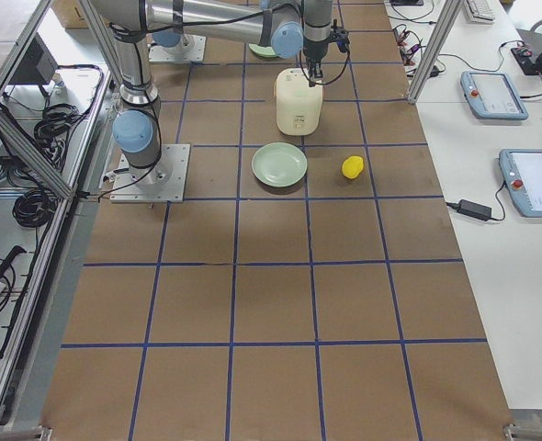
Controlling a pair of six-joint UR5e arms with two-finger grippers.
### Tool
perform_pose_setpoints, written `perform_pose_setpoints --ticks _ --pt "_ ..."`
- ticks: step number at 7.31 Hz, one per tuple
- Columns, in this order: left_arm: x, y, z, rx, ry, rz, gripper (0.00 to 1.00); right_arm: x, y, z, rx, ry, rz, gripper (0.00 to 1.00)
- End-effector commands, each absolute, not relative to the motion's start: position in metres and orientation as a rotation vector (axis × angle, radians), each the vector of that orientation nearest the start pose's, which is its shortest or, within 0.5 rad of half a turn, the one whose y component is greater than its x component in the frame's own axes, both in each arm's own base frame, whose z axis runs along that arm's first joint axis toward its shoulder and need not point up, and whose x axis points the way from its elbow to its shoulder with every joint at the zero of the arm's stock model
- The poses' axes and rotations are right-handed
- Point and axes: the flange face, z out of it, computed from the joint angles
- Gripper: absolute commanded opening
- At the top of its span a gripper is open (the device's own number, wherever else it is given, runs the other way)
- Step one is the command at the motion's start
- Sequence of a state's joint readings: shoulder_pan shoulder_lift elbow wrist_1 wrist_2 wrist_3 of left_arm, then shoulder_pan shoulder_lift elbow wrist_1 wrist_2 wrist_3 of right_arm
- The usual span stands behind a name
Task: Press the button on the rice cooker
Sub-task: 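Lower the right gripper onto the green button on the cooker lid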
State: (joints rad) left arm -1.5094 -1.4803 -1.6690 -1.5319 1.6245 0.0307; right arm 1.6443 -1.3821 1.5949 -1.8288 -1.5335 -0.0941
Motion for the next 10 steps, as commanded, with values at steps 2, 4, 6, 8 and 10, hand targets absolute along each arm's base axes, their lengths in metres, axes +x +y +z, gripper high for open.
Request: perform_pose_setpoints --ticks 2,4,6,8,10 --pt "-0.1 -0.464 0.487 -0.049 3.086 -0.046 1.0 0.185 -0.545 0.384 -0.275 3.077 -0.015 0.08" --pt "-0.1 -0.464 0.487 -0.049 3.086 -0.046 1.0 0.187 -0.545 0.383 -0.28 3.077 -0.017 0.08" --pt "-0.1 -0.464 0.487 -0.049 3.086 -0.046 1.0 0.189 -0.542 0.377 -0.286 3.076 -0.009 0.08" --pt "-0.1 -0.464 0.487 -0.049 3.086 -0.046 1.0 0.189 -0.541 0.374 -0.284 3.076 -0.007 0.08" --pt "-0.1 -0.464 0.487 -0.049 3.086 -0.046 1.0 0.189 -0.539 0.366 -0.287 3.076 -0.019 0.08"
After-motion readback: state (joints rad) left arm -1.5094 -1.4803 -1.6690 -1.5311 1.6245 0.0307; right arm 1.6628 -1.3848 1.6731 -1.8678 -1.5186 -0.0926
